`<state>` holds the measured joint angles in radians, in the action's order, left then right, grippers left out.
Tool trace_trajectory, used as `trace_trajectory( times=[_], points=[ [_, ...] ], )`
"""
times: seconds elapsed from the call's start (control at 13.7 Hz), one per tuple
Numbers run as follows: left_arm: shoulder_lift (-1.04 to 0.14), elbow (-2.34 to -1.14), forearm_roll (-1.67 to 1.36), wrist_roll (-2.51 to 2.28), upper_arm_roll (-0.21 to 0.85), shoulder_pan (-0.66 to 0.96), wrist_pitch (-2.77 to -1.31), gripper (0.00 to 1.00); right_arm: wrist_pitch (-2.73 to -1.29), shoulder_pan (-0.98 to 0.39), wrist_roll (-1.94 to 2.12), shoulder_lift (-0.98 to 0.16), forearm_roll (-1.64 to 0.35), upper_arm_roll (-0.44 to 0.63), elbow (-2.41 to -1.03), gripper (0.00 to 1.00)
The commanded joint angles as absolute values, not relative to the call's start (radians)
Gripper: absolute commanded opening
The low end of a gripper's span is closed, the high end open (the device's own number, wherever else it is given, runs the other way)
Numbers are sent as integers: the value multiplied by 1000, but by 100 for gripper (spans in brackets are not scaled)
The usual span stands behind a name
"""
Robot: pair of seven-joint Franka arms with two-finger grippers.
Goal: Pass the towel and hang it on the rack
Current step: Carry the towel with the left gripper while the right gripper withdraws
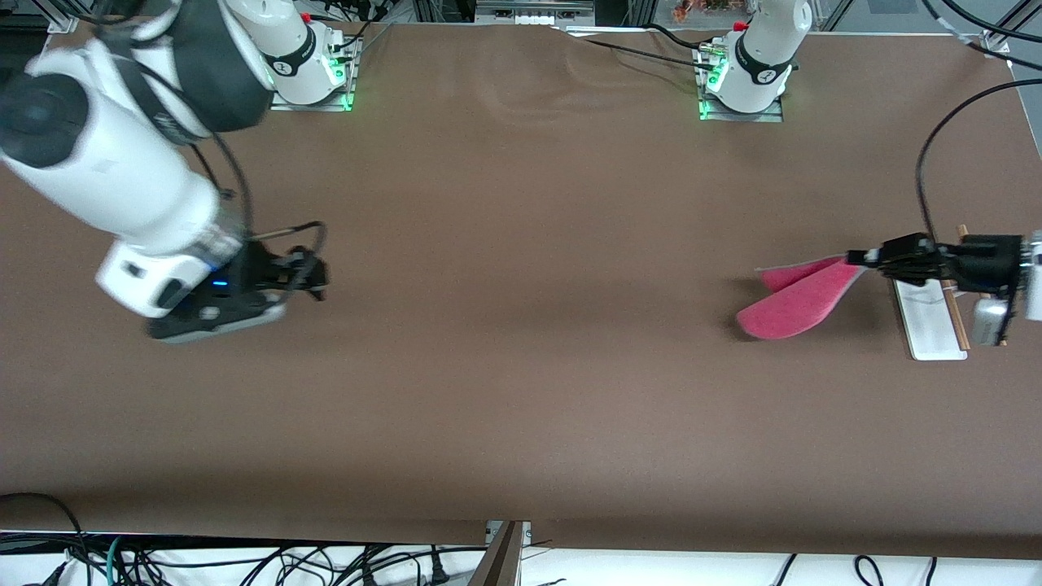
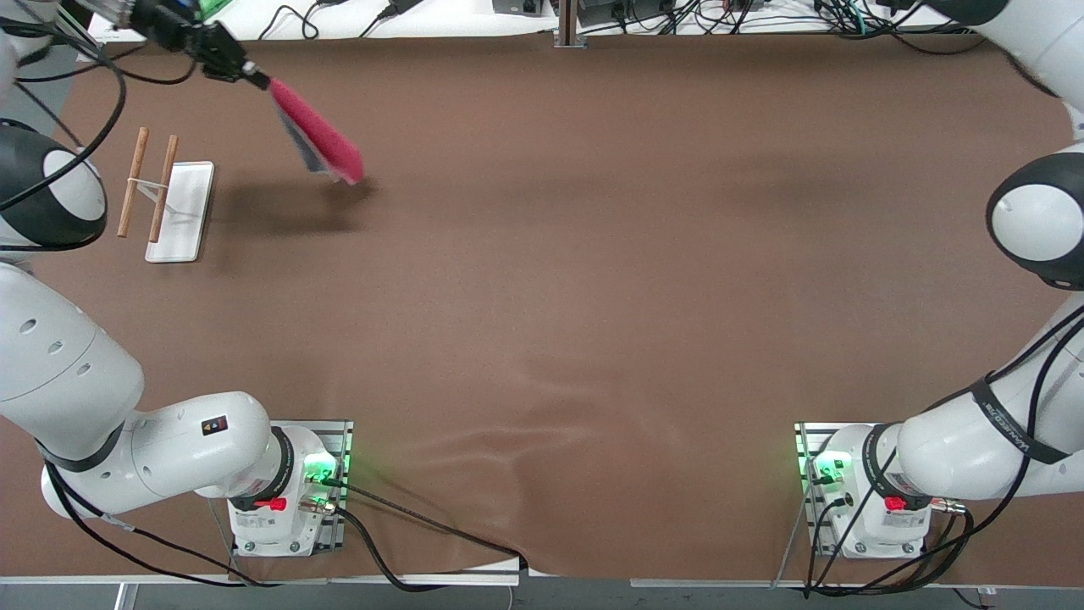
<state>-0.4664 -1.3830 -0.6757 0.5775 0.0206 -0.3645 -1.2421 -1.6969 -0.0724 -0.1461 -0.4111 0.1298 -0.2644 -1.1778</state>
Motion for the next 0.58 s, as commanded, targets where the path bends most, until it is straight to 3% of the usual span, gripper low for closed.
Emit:
trace_trajectory(
  times=[0.0, 0.22, 0.51],
  points=[
    [-485, -1296, -536, 668, 35, -437, -1190, 0, -1690, -60, -137, -309, 130, -154, -1253, 100],
    [-488, -1255, -369, 830, 31, -509, -1198, 0, -1637, -43, -141, -239, 129, -77, -1314, 100],
    [-520, -1212, -246, 1001, 14, -621, -1232, 0, -1544, 8, -36, -173, 129, -75, -1397, 100]
  ],
)
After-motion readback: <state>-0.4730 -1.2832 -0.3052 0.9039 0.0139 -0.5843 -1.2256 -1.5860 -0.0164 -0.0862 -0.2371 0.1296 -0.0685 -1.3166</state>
